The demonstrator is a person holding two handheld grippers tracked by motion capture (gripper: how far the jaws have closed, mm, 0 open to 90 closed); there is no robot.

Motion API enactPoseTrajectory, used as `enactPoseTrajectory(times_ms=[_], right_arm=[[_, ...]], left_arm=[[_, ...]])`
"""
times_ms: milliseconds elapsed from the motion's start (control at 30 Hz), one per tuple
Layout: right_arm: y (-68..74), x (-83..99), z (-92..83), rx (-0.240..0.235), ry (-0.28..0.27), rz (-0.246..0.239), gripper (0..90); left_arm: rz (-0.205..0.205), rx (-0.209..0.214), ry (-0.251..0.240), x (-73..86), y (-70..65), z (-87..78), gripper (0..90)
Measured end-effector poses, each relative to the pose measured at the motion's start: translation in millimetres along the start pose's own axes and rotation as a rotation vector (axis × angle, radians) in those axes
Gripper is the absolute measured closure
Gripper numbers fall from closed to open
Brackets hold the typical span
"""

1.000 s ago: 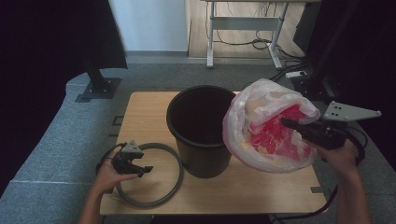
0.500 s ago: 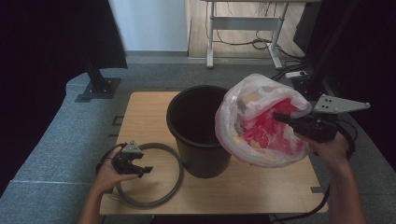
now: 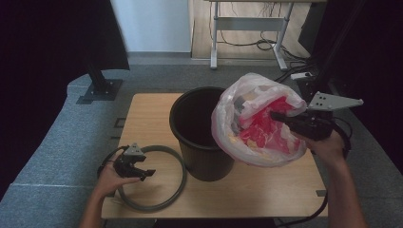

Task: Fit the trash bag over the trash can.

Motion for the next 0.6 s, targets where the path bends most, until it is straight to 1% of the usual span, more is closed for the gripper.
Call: enactPoseTrajectory(times_ms=[600], right_arm=[[0.1, -10.4, 17.2, -0.002, 0.008, 0.003, 86.7]], left_arm=[[-0.002, 0.0, 0.003, 1.3, 0.5, 0.0, 26.7]])
Point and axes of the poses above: each handheld gripper's, and its own axes: z roughly forward along the jaws, x roughly out of its underside, y roughly to its left, the point moved 1 cm from there along z, roughly forward along the jaws, and after that the axes turned 1 degree about z, right-handed, at the moved point
